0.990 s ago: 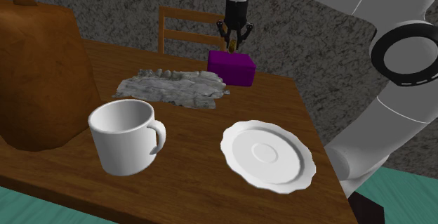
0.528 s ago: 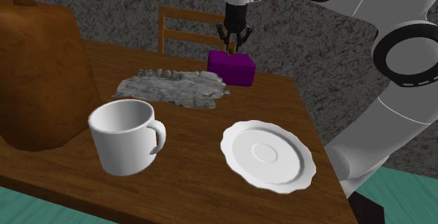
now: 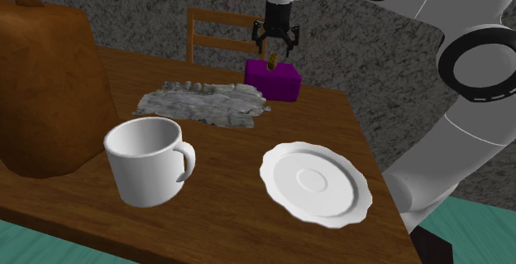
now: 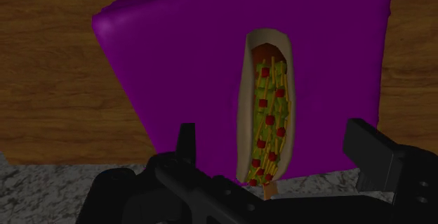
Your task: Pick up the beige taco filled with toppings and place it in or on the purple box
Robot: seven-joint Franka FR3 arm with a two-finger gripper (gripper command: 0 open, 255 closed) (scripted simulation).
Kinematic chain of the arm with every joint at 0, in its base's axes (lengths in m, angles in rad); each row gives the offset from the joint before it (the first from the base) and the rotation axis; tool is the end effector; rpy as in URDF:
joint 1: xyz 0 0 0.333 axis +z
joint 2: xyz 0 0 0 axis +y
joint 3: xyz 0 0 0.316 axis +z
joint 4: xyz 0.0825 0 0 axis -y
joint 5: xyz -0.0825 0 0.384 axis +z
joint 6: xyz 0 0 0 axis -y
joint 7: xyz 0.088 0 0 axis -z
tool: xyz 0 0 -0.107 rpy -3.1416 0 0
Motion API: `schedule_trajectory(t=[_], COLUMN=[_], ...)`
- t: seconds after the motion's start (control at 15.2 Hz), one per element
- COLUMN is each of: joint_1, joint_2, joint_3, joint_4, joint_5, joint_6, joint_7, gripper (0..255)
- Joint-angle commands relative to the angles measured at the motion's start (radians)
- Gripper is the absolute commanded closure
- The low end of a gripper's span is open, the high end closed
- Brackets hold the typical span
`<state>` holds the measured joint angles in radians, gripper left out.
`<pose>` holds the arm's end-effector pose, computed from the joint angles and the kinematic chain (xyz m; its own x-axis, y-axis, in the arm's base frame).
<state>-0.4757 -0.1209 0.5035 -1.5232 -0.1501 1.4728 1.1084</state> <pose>0.5088 0.0165 0.6960 0.4465 -0.8700 0.2091 -0.8928 -0.4486 0.0401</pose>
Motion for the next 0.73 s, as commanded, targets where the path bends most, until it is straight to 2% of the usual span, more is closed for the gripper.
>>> schedule_trajectory(t=[0.0,0.13,0.66], joint_1=[0.005,0.015,0.016], joint_2=[0.027,0.069,0.069], joint_3=[0.012,0.031,0.030], joint_4=[0.084,0.193,0.193], joint_5=[-0.014,-0.039,-0.039], joint_6=[-0.063,-0.139,-0.139], joint_7=[0.005,0.018,0.018], gripper=[0,0,0])
